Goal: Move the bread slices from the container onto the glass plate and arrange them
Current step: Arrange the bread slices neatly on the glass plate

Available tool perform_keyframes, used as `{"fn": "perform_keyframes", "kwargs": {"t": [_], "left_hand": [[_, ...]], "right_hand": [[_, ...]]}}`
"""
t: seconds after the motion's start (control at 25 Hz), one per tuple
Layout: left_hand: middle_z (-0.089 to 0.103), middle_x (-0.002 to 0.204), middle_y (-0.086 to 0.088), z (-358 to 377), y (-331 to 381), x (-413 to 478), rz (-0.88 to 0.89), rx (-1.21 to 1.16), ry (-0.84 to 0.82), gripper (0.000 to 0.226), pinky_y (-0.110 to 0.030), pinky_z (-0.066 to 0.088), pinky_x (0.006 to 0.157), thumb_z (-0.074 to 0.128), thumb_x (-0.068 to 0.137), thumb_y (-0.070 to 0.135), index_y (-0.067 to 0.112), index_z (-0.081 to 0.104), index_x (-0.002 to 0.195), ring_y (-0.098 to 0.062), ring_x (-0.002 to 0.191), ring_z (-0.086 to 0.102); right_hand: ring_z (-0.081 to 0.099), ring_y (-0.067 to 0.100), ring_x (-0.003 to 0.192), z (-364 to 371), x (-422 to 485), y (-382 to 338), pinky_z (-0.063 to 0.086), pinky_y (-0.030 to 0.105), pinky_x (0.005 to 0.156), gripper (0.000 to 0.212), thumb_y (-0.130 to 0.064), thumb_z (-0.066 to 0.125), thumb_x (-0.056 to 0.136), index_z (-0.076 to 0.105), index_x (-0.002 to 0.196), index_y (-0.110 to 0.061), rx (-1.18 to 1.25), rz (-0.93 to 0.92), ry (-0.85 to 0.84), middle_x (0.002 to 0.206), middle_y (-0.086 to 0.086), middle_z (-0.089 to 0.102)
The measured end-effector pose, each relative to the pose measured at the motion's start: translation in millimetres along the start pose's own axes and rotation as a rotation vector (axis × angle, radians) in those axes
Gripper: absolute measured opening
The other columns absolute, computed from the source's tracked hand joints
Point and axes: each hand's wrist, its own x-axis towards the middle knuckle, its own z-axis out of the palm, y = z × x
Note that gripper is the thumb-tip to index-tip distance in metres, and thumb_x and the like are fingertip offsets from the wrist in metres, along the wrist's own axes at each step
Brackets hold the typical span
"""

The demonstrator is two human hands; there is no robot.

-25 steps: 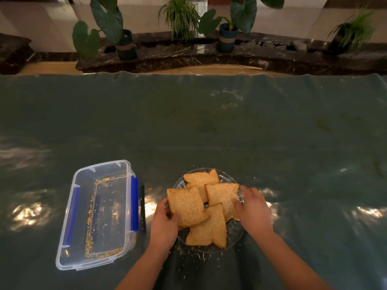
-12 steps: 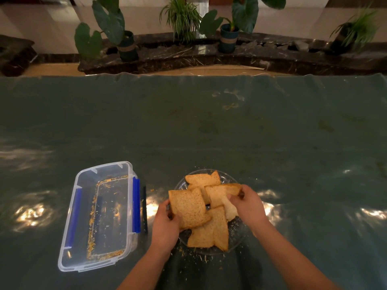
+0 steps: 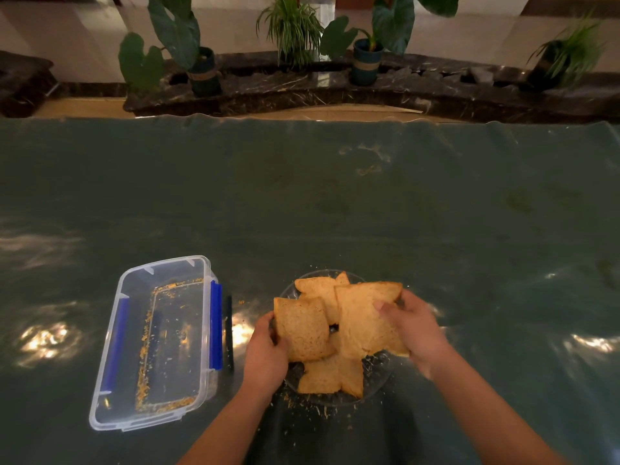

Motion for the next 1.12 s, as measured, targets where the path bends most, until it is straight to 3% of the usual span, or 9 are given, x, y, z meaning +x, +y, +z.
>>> {"fn": "perform_keyframes", "kwargs": {"t": [0.08, 0.2, 0.32, 0.52, 0.72, 0.88, 1.04, 1.12], "left_hand": [[0.057, 0.13, -0.001, 0.5, 2.0, 0.2, 0.004, 0.042, 0.0, 0.05, -0.039, 0.05, 0.093, 0.057, 0.095, 0.014, 0.022, 0.04, 0.142, -0.02, 0.118, 0.055], [0.058, 0.119, 0.007, 0.5, 7.1, -1.7, 0.071, 0.088, 0.013, 0.049, -0.033, 0.048, 0.088, 0.055, 0.094, 0.011, 0.026, 0.043, 0.14, -0.018, 0.116, 0.057], [0.063, 0.109, 0.006, 2.1, 12.0, -3.2, 0.146, 0.15, 0.057, 0.051, -0.031, 0.05, 0.083, 0.051, 0.092, 0.006, 0.027, 0.045, 0.139, -0.013, 0.099, 0.061], [0.066, 0.115, -0.001, 5.6, 19.2, -0.2, 0.174, 0.222, 0.08, 0.049, -0.039, 0.054, 0.091, 0.05, 0.094, 0.008, 0.021, 0.046, 0.141, -0.017, 0.103, 0.062], [0.066, 0.099, 0.008, -1.1, 12.1, 1.9, 0.211, 0.293, 0.073, 0.039, -0.023, 0.048, 0.075, 0.055, 0.091, 0.008, 0.024, 0.057, 0.127, -0.006, 0.088, 0.06], [0.064, 0.099, 0.009, -5.8, 9.1, 2.9, 0.201, 0.29, 0.031, 0.045, -0.022, 0.044, 0.074, 0.054, 0.087, 0.001, 0.024, 0.057, 0.125, -0.009, 0.091, 0.059], [0.065, 0.112, 0.002, -7.7, 9.4, 3.4, 0.193, 0.322, 0.01, 0.051, -0.033, 0.051, 0.088, 0.055, 0.088, 0.003, 0.023, 0.052, 0.135, -0.014, 0.101, 0.059], [0.065, 0.108, 0.004, -7.3, 9.8, 3.0, 0.191, 0.327, 0.014, 0.049, -0.033, 0.052, 0.087, 0.055, 0.089, 0.005, 0.023, 0.052, 0.134, -0.013, 0.097, 0.06]], "right_hand": [[0.07, 0.025, 0.089, 12.0, 3.8, 19.3, 0.059, 0.045, 0.078, 0.017, -0.018, 0.065, 0.089, 0.063, 0.105, -0.015, -0.157, 0.076, 0.015, 0.099, 0.006, 0.073], [0.063, 0.019, 0.082, 13.3, 14.5, 33.3, 0.051, 0.034, 0.068, 0.019, -0.02, 0.068, 0.086, 0.055, 0.098, -0.014, -0.526, 0.011, 0.136, 0.091, 0.001, 0.065], [0.064, 0.014, 0.082, 9.4, 19.8, 34.7, 0.052, 0.036, 0.073, 0.021, -0.016, 0.07, 0.082, 0.055, 0.095, -0.022, -0.49, -0.036, 0.172, 0.089, -0.005, 0.066], [0.065, 0.007, 0.082, 18.4, 20.6, 41.8, 0.047, 0.023, 0.065, 0.019, -0.013, 0.069, 0.083, 0.058, 0.092, -0.024, -0.379, -0.086, 0.226, 0.087, -0.01, 0.068], [0.06, 0.001, 0.083, 14.8, 22.3, 47.6, 0.05, 0.029, 0.076, 0.025, -0.014, 0.069, 0.084, 0.056, 0.103, -0.024, -0.361, -0.057, 0.264, 0.091, -0.016, 0.063], [0.066, 0.015, 0.088, 14.2, 21.1, 48.5, 0.056, 0.039, 0.08, 0.026, -0.011, 0.069, 0.084, 0.058, 0.105, -0.021, -0.211, -0.035, 0.322, 0.099, -0.001, 0.069], [0.065, 0.015, 0.091, 19.9, 22.9, 47.4, 0.053, 0.031, 0.076, 0.026, -0.01, 0.068, 0.085, 0.059, 0.109, -0.013, -0.281, -0.043, 0.286, 0.101, 0.001, 0.069], [0.065, 0.02, 0.095, 19.9, 23.4, 43.0, 0.053, 0.035, 0.078, 0.032, -0.016, 0.067, 0.086, 0.056, 0.116, -0.011, -0.429, -0.029, 0.249, 0.104, 0.001, 0.067]]}}
